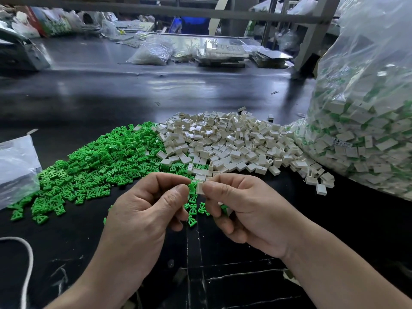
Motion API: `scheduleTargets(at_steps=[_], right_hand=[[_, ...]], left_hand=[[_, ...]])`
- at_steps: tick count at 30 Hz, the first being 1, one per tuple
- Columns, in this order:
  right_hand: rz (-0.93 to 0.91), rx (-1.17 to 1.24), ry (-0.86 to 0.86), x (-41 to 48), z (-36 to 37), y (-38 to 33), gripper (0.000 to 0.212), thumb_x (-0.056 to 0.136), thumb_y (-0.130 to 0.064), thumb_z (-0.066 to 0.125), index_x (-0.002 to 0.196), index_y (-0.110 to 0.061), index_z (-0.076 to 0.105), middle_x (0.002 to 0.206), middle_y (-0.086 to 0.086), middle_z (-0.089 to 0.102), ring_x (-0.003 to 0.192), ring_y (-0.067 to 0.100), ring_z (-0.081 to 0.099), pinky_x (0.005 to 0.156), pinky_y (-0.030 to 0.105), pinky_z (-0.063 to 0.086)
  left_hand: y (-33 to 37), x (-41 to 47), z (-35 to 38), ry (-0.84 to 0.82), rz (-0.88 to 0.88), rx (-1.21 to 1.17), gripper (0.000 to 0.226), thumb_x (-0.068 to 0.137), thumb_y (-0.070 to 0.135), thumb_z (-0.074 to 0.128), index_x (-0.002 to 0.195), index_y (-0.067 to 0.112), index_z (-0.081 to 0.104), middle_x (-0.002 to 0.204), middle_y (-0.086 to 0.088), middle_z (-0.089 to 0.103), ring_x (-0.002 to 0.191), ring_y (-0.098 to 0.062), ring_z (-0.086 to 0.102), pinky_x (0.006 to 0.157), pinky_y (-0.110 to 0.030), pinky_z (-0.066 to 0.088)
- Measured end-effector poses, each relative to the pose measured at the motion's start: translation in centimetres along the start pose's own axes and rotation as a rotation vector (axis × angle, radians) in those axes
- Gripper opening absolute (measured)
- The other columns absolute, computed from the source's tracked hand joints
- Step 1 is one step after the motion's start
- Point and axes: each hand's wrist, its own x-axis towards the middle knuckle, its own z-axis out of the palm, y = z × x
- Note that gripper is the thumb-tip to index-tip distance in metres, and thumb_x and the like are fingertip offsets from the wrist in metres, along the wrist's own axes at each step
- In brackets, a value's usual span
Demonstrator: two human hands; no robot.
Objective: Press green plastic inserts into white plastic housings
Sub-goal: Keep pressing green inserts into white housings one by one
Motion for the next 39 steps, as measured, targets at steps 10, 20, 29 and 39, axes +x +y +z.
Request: scheduleTargets(at_steps=[10, 20, 29, 39], right_hand=[[-0.143, -0.319, 0.031, -0.3, 0.2, 0.2, 0.019, 0.097, -0.033, 0.063, 0.080, -0.025, 0.067, 0.065, -0.002, 0.056, 0.046, 0.009, 0.047, 0.037, 0.021, 0.036], [-0.028, 0.001, -0.167, -0.6, 0.4, -0.2, 0.050, 0.090, -0.028, 0.061, 0.126, 0.006, 0.057, 0.063, -0.001, 0.052, 0.042, 0.008, 0.041, 0.033, 0.016, 0.029], [-0.038, -0.044, -0.154, -0.6, 0.3, -0.1, 0.033, 0.092, -0.027, 0.062, 0.107, 0.002, 0.062, 0.067, 0.003, 0.053, 0.045, 0.008, 0.041, 0.033, 0.016, 0.029], [-0.028, 0.138, -0.177, -0.4, 1.3, 0.3, 0.053, 0.091, -0.028, 0.061, 0.125, 0.011, 0.048, 0.065, 0.001, 0.050, 0.043, 0.008, 0.039, 0.033, 0.016, 0.024]], left_hand=[[0.3, 0.0, -0.5, -0.057, -0.018, 0.034, 0.019, 0.072, 0.034, 0.082, 0.086, 0.023, 0.075, 0.065, -0.006, 0.066, 0.058, -0.016, 0.063, 0.052, -0.021, 0.050], [0.9, 0.0, -0.2, -0.463, -0.374, -0.678, 0.053, 0.068, 0.029, 0.088, 0.113, 0.008, 0.070, 0.077, -0.017, 0.072, 0.060, -0.020, 0.071, 0.044, -0.025, 0.055], [1.1, -0.1, 0.1, -0.371, -0.428, -0.687, 0.054, 0.050, 0.022, 0.096, 0.097, 0.006, 0.074, 0.065, -0.020, 0.067, 0.046, -0.022, 0.066, 0.039, -0.025, 0.052], [1.0, -0.2, 0.3, -0.389, -0.335, -0.723, 0.044, 0.061, 0.026, 0.091, 0.100, 0.012, 0.074, 0.065, -0.014, 0.069, 0.049, -0.020, 0.067, 0.042, -0.025, 0.053]])
